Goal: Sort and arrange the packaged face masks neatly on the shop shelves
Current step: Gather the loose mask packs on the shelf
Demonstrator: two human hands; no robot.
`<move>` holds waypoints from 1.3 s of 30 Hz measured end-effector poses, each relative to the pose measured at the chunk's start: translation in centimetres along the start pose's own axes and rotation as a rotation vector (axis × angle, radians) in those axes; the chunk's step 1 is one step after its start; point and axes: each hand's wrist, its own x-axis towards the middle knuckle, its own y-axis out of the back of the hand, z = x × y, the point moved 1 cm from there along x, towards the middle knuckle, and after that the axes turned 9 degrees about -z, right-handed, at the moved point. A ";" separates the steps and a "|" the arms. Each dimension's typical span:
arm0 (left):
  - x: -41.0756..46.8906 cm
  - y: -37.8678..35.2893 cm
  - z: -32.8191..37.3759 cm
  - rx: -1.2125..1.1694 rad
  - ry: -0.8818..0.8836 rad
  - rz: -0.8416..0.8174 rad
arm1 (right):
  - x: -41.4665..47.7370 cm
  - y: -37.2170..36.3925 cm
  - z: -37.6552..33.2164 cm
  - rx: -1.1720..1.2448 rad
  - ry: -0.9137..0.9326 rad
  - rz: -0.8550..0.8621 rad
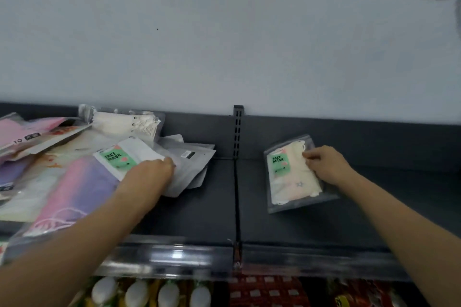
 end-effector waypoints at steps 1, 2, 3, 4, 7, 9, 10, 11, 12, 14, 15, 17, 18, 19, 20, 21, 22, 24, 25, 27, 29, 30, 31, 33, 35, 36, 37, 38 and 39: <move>-0.2 0.7 -0.1 -0.043 0.023 0.083 | 0.2 0.2 0.5 -0.012 0.020 -0.009; -0.4 1.4 -0.1 -0.101 0.035 0.194 | 0.3 0.4 1.0 -0.021 0.042 -0.014; -0.6 2.3 0.0 -0.165 0.032 0.314 | 0.4 0.6 1.4 -0.021 0.063 -0.016; -0.9 3.4 0.4 -0.228 0.020 0.421 | 0.5 0.7 1.7 -0.016 0.080 -0.014; -2.1 6.3 2.8 -0.394 -0.123 0.701 | 1.0 0.7 2.8 -0.028 0.093 -0.036; -3.0 8.0 5.9 -0.485 -0.241 0.854 | 1.4 0.6 4.0 -0.124 0.080 -0.106; -3.3 8.3 7.6 -0.520 -0.286 0.873 | 1.6 0.1 4.7 -0.194 0.057 -0.162; -3.3 8.3 9.0 -0.529 -0.324 0.871 | 1.8 -0.5 5.3 -0.265 0.023 -0.226; -3.3 8.2 10.0 -0.524 -0.357 0.859 | 1.7 -1.2 5.5 -0.327 -0.011 -0.291; -3.1 8.0 11.6 -0.499 -0.411 0.842 | 1.6 -1.9 5.6 -0.360 -0.013 -0.331; -3.0 7.9 12.3 -0.491 -0.439 0.838 | 1.7 -1.8 5.6 -0.317 0.015 -0.290; -2.7 7.8 13.8 -0.479 -0.507 0.792 | 1.5 -0.7 5.8 -0.153 0.035 -0.162; -2.5 7.6 14.8 -0.468 -0.541 0.764 | 1.2 0.1 6.2 -0.079 0.027 -0.106; -2.1 7.4 15.7 -0.457 -0.571 0.738 | 0.9 0.9 6.7 -0.016 0.015 -0.062; -1.9 7.2 16.7 -0.454 -0.605 0.706 | 0.5 1.6 7.1 0.036 0.009 -0.023; -1.5 6.9 17.7 -0.457 -0.649 0.660 | 0.1 2.0 7.5 0.087 0.013 0.015; -1.0 6.4 18.6 -0.452 -0.695 0.594 | -0.5 2.4 7.6 0.131 0.024 0.044; 0.1 4.9 20.1 -0.386 -0.770 0.392 | -1.5 2.6 7.4 0.203 0.056 0.054; 0.5 4.1 20.5 -0.393 -0.785 0.301 | -1.9 2.5 7.3 0.228 0.072 0.029; 1.2 2.9 20.5 -0.536 -0.775 0.172 | -2.7 2.0 6.7 0.228 0.111 -0.037; 1.8 2.4 20.1 -0.657 -0.770 0.094 | -3.1 1.5 6.0 0.177 0.159 -0.093; 1.9 2.3 19.9 -0.675 -0.776 0.062 | -3.2 1.2 5.6 0.154 0.181 -0.116; 2.1 2.1 19.8 -0.706 -0.783 0.022 | -3.3 0.9 5.2 0.138 0.200 -0.138; 2.1 2.1 19.5 -0.772 -0.793 -0.030 | -3.4 0.3 4.3 0.093 0.226 -0.175; 1.7 2.0 19.1 -0.806 -0.789 -0.009 | -3.4 -0.3 3.8 0.017 0.235 -0.246; 1.5 2.0 18.8 -0.805 -0.774 0.065 | -3.4 -0.6 3.6 -0.028 0.228 -0.303; 1.2 2.1 18.4 -0.823 -0.746 0.151 | -3.5 -1.0 3.4 -0.079 0.218 -0.365; 0.9 2.4 17.8 -0.856 -0.702 0.225 | -3.6 -1.3 3.4 -0.135 0.206 -0.423; 0.6 2.7 17.1 -0.894 -0.659 0.261 | -3.6 -1.6 3.3 -0.190 0.197 -0.462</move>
